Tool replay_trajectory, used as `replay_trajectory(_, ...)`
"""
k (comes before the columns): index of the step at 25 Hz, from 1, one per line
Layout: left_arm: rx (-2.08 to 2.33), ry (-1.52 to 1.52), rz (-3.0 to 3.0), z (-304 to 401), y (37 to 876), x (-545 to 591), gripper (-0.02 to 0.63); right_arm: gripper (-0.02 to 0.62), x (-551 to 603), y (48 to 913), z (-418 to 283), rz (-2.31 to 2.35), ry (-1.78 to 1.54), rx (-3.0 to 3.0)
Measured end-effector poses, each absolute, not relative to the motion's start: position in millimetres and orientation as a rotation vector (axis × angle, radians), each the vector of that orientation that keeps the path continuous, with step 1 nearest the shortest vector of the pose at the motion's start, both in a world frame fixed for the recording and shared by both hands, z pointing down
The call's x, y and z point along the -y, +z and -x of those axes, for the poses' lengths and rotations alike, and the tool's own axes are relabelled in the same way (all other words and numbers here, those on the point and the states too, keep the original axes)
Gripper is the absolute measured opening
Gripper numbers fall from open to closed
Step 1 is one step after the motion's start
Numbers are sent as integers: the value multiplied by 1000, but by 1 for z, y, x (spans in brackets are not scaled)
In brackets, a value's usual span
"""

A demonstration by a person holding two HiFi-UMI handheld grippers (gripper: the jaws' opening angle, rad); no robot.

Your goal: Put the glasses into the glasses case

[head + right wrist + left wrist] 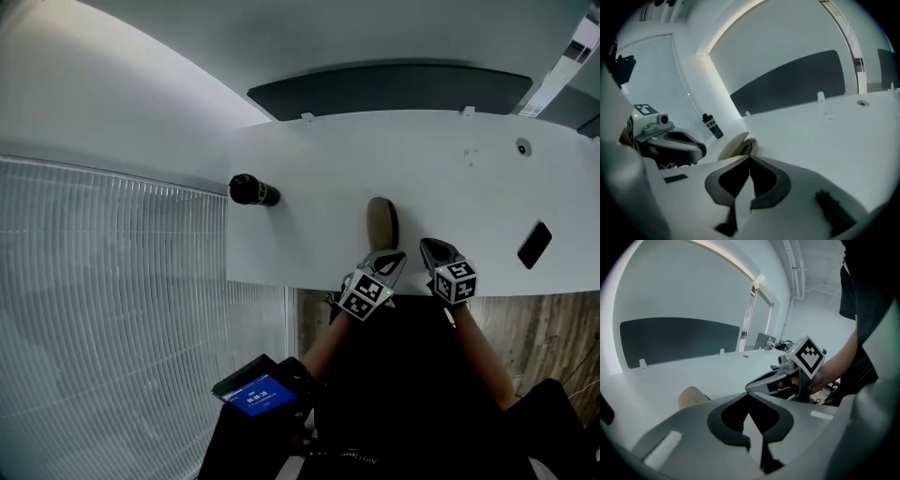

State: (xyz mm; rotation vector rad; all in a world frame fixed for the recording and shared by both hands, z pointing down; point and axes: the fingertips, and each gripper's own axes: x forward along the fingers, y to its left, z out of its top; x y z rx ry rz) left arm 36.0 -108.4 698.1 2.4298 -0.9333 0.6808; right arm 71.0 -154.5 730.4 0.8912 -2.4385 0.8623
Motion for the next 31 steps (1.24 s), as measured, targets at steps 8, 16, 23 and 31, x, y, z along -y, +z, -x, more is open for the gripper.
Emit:
replay_trajectory(8,939,661,-2429,-37,706,141,7,8,171,726,-73,-802,756,2505)
replay_trajectory(16,931,639,-2440,-33,715,153,7,8,180,719,-53,-736,656,2534)
replay_trajectory(23,956,604,-2438,-32,719,158,6,8,176,724,-51,-704,634,2524)
replay_trajectory(31,945,645,-2423,-26,727,151,6,8,177,730,-41,-657,609,2508)
